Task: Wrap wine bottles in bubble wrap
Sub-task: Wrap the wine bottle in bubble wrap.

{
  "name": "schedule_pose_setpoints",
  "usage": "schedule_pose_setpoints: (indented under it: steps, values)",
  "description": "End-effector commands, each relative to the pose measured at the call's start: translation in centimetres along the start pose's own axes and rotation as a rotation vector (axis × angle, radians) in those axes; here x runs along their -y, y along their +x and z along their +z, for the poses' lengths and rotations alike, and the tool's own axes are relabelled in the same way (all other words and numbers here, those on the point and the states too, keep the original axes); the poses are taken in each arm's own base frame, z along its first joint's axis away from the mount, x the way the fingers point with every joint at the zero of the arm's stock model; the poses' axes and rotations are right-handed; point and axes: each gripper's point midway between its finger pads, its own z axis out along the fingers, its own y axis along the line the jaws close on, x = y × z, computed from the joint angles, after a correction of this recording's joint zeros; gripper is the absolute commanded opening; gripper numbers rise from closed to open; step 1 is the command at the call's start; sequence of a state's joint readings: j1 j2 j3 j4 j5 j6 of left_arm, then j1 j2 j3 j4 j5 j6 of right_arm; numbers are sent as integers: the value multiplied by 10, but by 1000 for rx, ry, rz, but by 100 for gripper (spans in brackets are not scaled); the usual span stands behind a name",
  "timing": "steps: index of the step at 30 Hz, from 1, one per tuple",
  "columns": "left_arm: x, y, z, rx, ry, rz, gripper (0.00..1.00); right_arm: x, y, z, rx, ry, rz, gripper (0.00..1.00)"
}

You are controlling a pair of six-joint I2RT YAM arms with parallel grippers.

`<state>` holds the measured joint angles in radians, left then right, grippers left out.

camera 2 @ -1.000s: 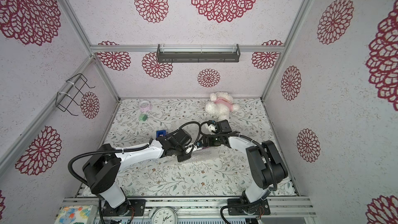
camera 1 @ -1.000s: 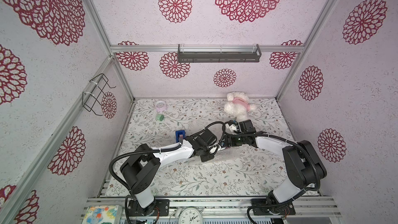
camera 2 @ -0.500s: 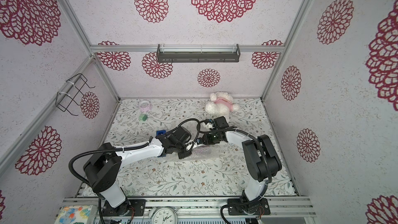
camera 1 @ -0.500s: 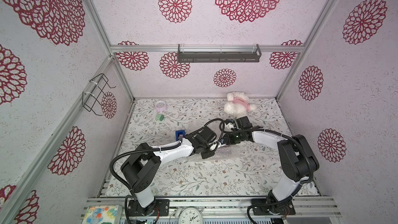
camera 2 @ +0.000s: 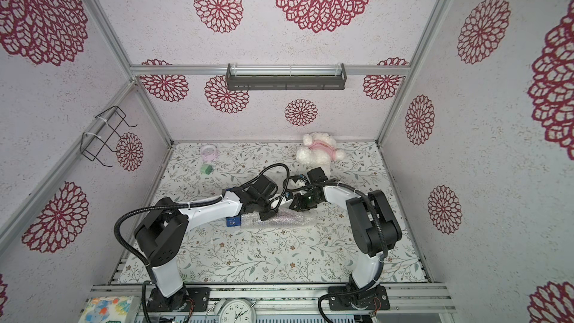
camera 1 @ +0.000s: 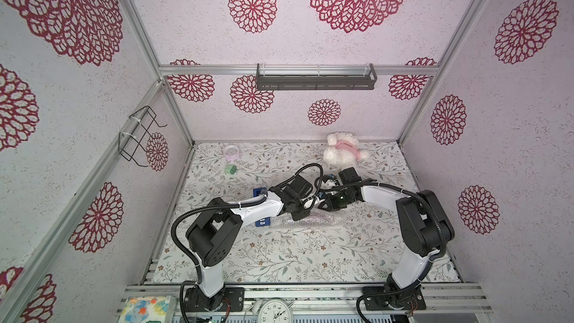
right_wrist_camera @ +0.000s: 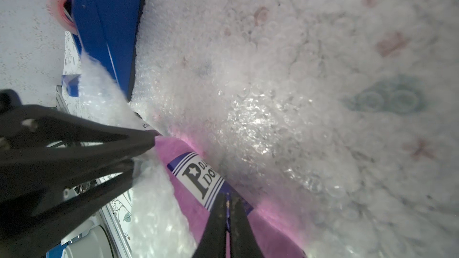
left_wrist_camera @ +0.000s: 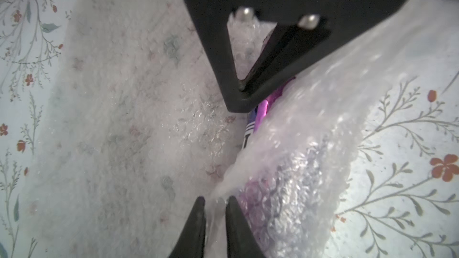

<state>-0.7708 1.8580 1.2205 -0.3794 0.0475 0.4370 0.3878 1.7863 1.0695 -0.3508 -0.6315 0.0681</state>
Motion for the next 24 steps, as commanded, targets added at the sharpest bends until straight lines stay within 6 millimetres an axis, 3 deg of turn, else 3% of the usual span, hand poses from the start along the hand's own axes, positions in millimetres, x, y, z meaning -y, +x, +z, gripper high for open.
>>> schedule_pose_setpoints:
  steps: [1,2,4,6,8,13,19,24]
  values:
    - [-5,-2,3,19,29,-15,24,-8,-12,-10,37,-1,-54,18]
    - [-6,-1,3,19,39,-21,25,-6,-18,-14,70,24,-49,26]
    - [-4,2,5,11,56,-31,26,-3,-32,-28,160,63,-37,28]
    - [-1,4,4,5,76,-35,27,0,-47,-49,278,111,-12,42]
    - [2,5,4,3,93,-36,27,3,-56,-72,383,170,14,48]
    - [8,7,5,-7,122,-52,28,-3,-50,-102,484,227,28,54]
    - [11,12,7,-22,133,-68,29,-28,-33,-98,464,171,14,50]
    - [16,14,11,-25,147,-82,29,-40,-22,-67,368,116,-13,46]
